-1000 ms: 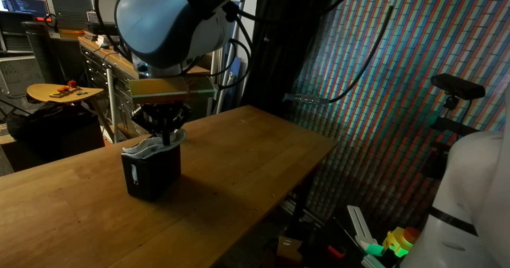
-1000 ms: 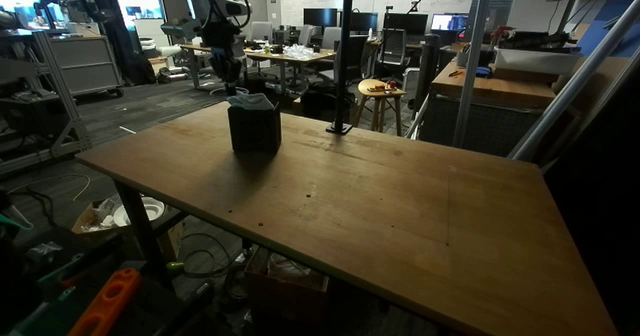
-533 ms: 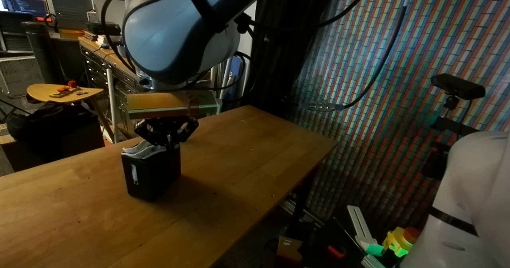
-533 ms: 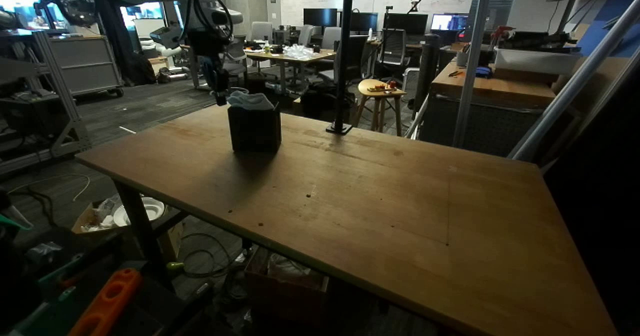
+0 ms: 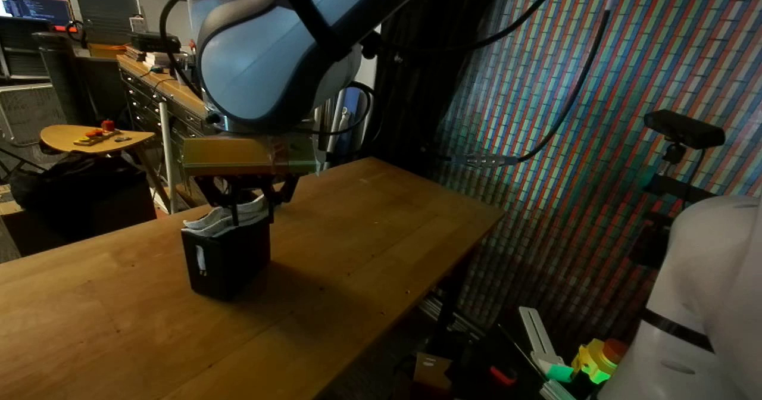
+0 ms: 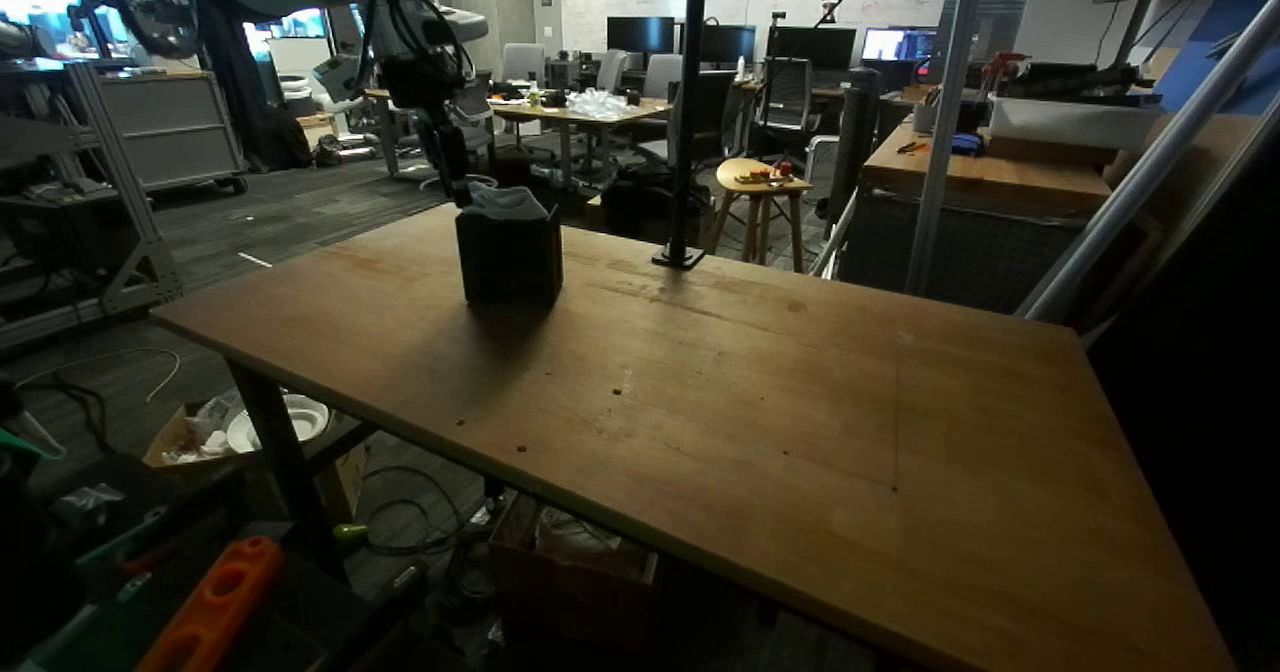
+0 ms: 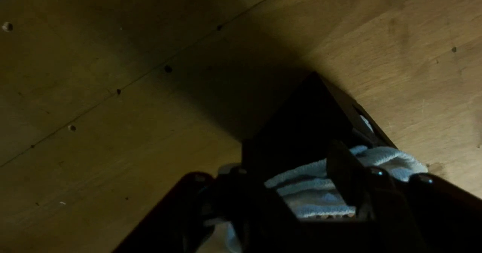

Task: Pick up the cloth from the table and put it in the box

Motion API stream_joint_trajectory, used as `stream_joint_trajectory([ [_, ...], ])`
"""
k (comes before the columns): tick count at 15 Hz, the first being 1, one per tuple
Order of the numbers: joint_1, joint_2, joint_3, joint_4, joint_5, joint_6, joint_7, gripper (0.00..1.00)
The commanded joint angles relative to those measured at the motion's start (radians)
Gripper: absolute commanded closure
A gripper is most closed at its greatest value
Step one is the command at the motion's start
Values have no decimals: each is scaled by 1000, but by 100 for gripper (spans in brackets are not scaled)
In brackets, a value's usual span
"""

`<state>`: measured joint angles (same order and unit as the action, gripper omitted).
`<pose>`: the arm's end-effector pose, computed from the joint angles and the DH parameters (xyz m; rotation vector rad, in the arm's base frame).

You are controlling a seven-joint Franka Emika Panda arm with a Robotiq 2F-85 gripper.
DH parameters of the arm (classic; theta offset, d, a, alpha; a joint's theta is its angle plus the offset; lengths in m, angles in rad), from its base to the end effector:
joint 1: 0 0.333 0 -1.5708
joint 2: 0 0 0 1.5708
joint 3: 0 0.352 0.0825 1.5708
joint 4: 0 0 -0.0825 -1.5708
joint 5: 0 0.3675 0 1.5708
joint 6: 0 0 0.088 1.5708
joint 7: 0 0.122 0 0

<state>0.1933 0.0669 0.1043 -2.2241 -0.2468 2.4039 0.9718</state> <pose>0.5157 0.1533 0.3876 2.9631 -0.7585 0.2936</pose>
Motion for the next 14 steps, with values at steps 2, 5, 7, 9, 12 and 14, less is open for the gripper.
stream_joint_trajectory([
  [2,-11,-12,-7,-17,-80,63,103,8],
  [5,-23,8,-21,-3,-125,93,126,0],
  [7,-31,24,-35,12,-160,123,145,0],
  [9,-37,44,-48,27,-183,159,162,0],
  [12,-36,88,-65,61,-207,210,190,0],
  [14,-28,119,-74,80,-208,237,196,0],
])
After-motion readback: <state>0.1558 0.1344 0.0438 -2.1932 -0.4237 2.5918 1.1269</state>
